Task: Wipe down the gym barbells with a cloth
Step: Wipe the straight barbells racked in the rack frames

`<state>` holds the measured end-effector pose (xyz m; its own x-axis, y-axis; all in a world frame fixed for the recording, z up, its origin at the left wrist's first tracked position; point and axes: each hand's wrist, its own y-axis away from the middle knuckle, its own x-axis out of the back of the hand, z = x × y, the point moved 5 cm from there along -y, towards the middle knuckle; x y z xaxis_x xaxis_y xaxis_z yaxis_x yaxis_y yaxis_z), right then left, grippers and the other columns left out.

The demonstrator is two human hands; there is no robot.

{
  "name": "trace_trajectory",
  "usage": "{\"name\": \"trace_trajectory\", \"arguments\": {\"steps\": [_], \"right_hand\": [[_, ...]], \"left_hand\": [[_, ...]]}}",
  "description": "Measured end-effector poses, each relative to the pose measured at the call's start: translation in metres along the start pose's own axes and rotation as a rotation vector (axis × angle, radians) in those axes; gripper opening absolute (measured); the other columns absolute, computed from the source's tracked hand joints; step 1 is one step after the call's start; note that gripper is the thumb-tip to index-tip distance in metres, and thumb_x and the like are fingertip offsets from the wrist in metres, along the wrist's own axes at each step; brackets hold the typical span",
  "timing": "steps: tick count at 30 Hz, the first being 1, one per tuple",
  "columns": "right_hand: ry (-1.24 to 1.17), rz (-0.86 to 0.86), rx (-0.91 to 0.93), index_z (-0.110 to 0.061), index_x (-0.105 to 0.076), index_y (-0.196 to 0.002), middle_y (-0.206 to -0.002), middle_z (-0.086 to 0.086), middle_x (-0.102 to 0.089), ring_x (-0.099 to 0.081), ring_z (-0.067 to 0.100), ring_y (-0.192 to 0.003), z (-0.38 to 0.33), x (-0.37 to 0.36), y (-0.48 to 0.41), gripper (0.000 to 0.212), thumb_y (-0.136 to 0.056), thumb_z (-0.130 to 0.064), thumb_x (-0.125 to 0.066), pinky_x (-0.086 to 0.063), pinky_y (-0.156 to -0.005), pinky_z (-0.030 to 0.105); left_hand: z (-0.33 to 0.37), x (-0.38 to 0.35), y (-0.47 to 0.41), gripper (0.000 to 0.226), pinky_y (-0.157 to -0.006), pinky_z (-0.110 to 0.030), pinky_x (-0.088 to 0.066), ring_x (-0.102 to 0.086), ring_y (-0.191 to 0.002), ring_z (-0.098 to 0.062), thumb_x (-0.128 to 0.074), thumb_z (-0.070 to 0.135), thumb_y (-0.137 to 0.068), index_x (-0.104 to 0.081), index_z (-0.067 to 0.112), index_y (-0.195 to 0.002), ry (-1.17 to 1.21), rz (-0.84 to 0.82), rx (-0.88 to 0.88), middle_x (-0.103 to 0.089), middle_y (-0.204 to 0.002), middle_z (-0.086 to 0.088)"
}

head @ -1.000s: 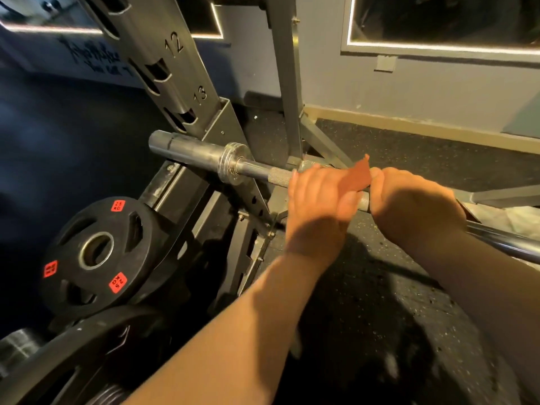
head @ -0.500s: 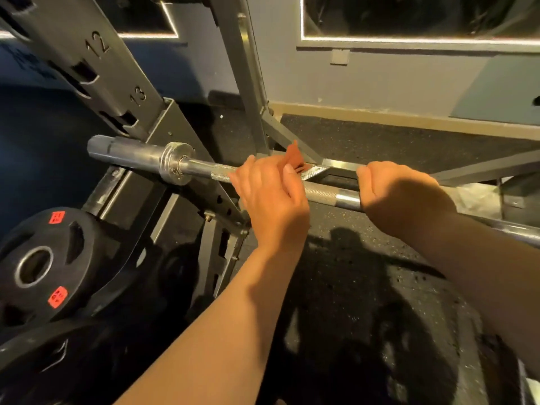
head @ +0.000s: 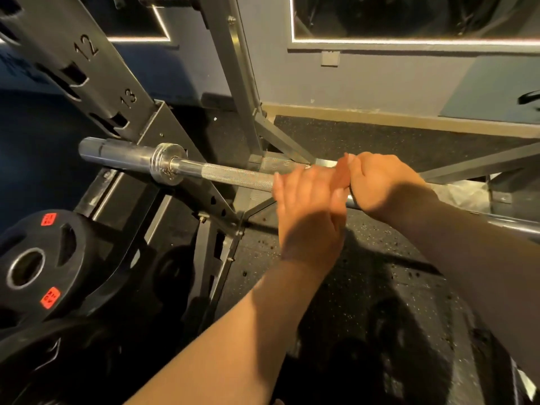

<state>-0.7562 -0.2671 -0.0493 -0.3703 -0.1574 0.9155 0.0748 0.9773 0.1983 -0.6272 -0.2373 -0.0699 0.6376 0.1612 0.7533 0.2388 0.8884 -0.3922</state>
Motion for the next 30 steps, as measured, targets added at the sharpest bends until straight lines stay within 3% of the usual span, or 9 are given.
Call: {"name": "trace_trajectory", "arguments": {"steps": [3, 7, 10, 15, 17, 19, 23, 26, 30], "right_hand": [[-0.141, 0.005, -0.075, -0.017, -0.056, -0.101, -0.104, 0.013, -0.063, -0.058, 0.032, -0.092, 0.008, -0.001, -0.001, 0.043, -0.111, -0.042, -0.023, -0.045, -0.084, 0.042], [-0.173, -0.002, -0.089, -0.019, -0.052, -0.096, -0.096, 0.01, -0.06, -0.054, 0.028, -0.085, 0.013, -0.004, -0.002, 0.046, -0.111, -0.045, -0.017, -0.041, -0.082, 0.04], [-0.17, 0.034, -0.08, -0.018, -0.052, -0.096, -0.093, 0.009, -0.059, -0.057, 0.029, -0.085, 0.014, -0.005, -0.002, 0.048, -0.111, -0.045, -0.016, -0.043, -0.081, 0.041], [-0.169, 0.076, -0.074, -0.014, -0.053, -0.095, -0.09, 0.008, -0.057, -0.056, 0.032, -0.084, 0.013, -0.004, -0.005, 0.046, -0.111, -0.041, -0.019, -0.042, -0.078, 0.041], [-0.163, 0.081, -0.077, -0.016, -0.052, -0.095, -0.092, 0.009, -0.057, -0.055, 0.032, -0.084, 0.014, -0.006, -0.008, 0.044, -0.111, -0.04, -0.019, -0.039, -0.076, 0.039], [-0.163, 0.081, -0.087, -0.015, -0.051, -0.097, -0.093, 0.009, -0.056, -0.053, 0.032, -0.084, 0.014, -0.006, -0.009, 0.042, -0.111, -0.038, -0.019, -0.038, -0.077, 0.039], [-0.204, 0.083, -0.091, -0.009, -0.054, -0.107, -0.098, 0.013, -0.057, -0.055, 0.035, -0.089, 0.011, -0.001, 0.0, 0.041, -0.113, -0.032, -0.02, -0.046, -0.084, 0.044], [-0.199, 0.099, -0.051, -0.005, -0.055, -0.111, -0.1, 0.016, -0.06, -0.059, 0.037, -0.09, 0.008, 0.001, 0.002, 0.04, -0.113, -0.027, -0.022, -0.051, -0.087, 0.048], [-0.161, 0.127, -0.027, -0.006, -0.055, -0.107, -0.093, 0.012, -0.058, -0.055, 0.032, -0.082, 0.011, -0.002, -0.006, 0.041, -0.113, -0.03, -0.023, -0.042, -0.077, 0.04]], "left_hand": [[-0.02, 0.018, -0.008, 0.036, -0.126, -0.048, -0.011, -0.05, -0.127, -0.018, -0.034, 0.032, -0.106, -0.059, 0.019, -0.128, -0.097, -0.11, -0.098, -0.062, -0.123, 0.005], [-0.075, 0.054, -0.019, 0.022, -0.124, -0.041, -0.02, -0.049, -0.118, -0.014, -0.039, 0.027, -0.107, -0.059, 0.02, -0.109, -0.016, 0.182, 0.175, -0.054, -0.107, 0.013], [-0.071, 0.043, -0.016, 0.02, -0.127, -0.032, -0.004, -0.037, -0.141, -0.028, -0.038, 0.021, -0.106, -0.058, 0.016, -0.109, 0.084, 0.311, 0.3, -0.049, -0.113, 0.012], [-0.009, 0.006, 0.002, 0.024, -0.121, -0.056, -0.018, -0.041, -0.138, -0.028, -0.041, 0.01, -0.104, -0.06, 0.018, -0.117, 0.112, 0.098, 0.127, -0.059, -0.121, 0.0], [-0.005, 0.004, 0.004, 0.03, -0.124, -0.055, -0.013, -0.045, -0.135, -0.028, -0.039, 0.013, -0.103, -0.059, 0.016, -0.126, 0.058, -0.006, 0.017, -0.059, -0.126, 0.0], [-0.02, 0.013, -0.001, 0.036, -0.128, -0.041, 0.0, -0.04, -0.14, -0.02, -0.037, 0.026, -0.103, -0.055, 0.021, -0.134, 0.007, -0.094, -0.004, -0.057, -0.133, 0.005], [-0.072, 0.048, -0.01, 0.027, -0.12, -0.051, -0.028, -0.046, -0.131, -0.024, -0.037, 0.028, -0.106, -0.059, 0.019, -0.119, 0.003, 0.098, 0.137, -0.054, -0.118, 0.01], [-0.075, 0.042, -0.012, 0.023, -0.128, -0.039, -0.005, -0.038, -0.142, -0.034, -0.035, 0.02, -0.107, -0.056, 0.013, -0.114, 0.105, 0.276, 0.302, -0.054, -0.12, 0.004], [-0.022, 0.009, 0.0, 0.024, -0.124, -0.052, -0.013, -0.024, -0.149, -0.025, -0.037, 0.012, -0.107, -0.057, 0.016, -0.119, 0.175, 0.209, 0.246, -0.054, -0.129, 0.002]]}}
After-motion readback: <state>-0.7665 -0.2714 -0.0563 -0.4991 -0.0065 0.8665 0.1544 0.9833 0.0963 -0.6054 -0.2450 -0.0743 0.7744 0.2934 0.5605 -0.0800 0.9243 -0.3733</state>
